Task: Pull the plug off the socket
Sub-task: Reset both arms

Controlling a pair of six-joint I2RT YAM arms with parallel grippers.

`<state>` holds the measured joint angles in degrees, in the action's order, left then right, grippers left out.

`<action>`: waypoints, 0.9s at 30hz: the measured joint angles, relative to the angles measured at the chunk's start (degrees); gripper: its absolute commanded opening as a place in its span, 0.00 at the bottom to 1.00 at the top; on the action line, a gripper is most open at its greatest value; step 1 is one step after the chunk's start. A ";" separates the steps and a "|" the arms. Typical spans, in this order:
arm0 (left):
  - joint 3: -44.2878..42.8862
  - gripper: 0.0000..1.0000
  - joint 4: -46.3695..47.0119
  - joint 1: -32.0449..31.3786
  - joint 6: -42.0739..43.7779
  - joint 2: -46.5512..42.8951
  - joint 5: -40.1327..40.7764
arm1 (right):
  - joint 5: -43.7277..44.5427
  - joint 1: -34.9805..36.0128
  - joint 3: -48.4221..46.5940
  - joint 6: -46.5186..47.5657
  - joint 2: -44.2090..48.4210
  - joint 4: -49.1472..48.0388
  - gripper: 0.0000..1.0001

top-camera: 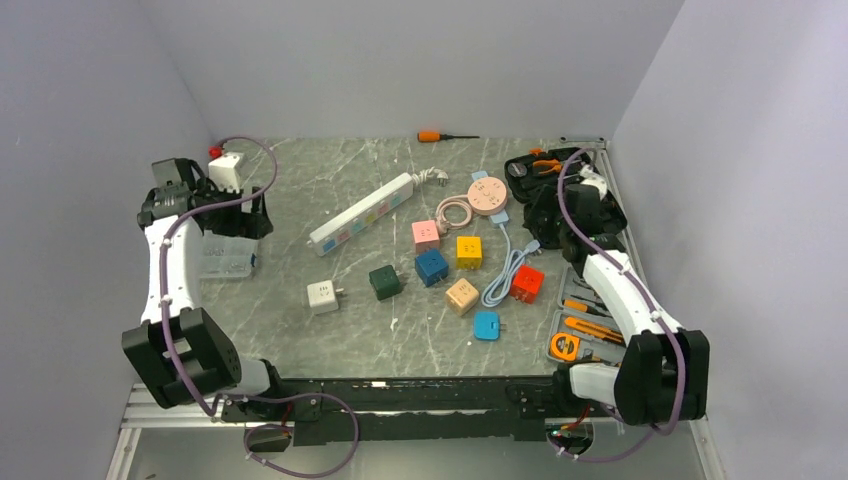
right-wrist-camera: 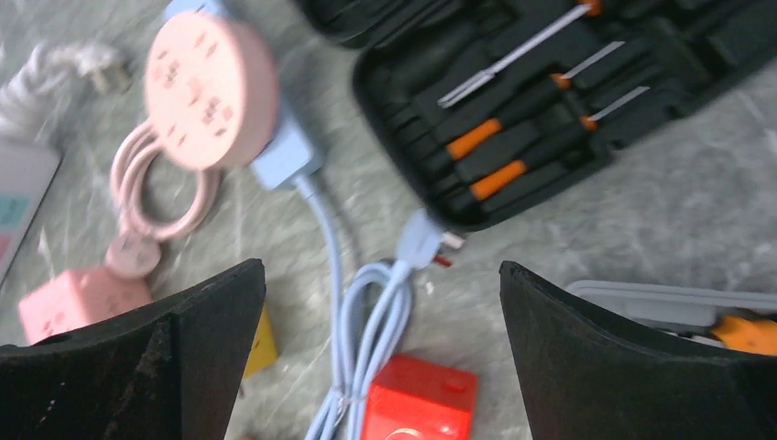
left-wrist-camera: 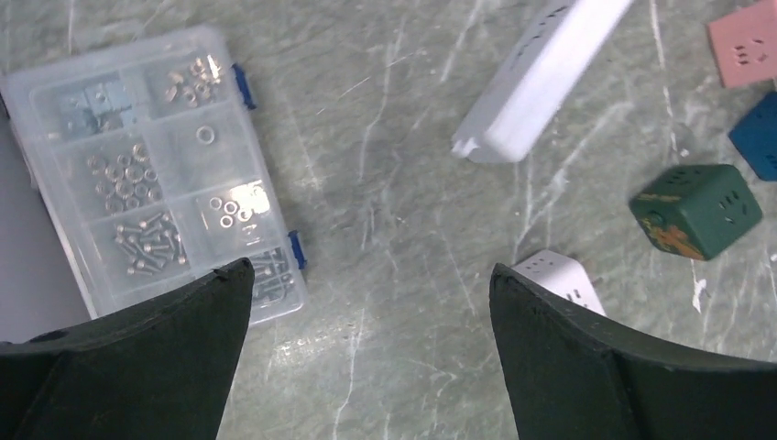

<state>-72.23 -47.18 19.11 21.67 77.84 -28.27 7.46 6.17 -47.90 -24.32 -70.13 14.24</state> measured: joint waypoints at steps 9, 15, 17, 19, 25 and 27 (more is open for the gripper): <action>15.61 1.00 15.87 1.90 -5.16 -3.91 3.93 | 14.78 -3.61 11.21 -1.51 -1.46 -14.36 1.00; 26.18 1.00 31.76 1.90 -8.41 -8.85 6.71 | 23.96 -3.63 13.97 0.35 -9.92 -22.71 1.00; 29.75 0.99 37.20 1.90 -9.14 -9.40 7.23 | 25.70 -3.63 15.19 1.42 -11.37 -27.04 1.00; 32.92 1.00 42.01 1.90 -9.49 -9.57 7.32 | 27.10 -3.58 16.96 2.93 -12.00 -31.58 1.00; 41.51 0.99 54.95 -0.44 -10.75 -9.84 9.68 | 28.09 -3.63 25.18 8.66 -11.50 -46.45 1.00; 42.47 0.99 58.34 -1.79 -11.08 -9.84 10.21 | 28.04 -3.65 26.25 9.94 -11.61 -49.59 1.00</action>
<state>-29.76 11.16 17.32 10.59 68.01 -18.06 35.51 2.52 -21.65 -14.37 -81.73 -35.35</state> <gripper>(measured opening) 0.994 0.995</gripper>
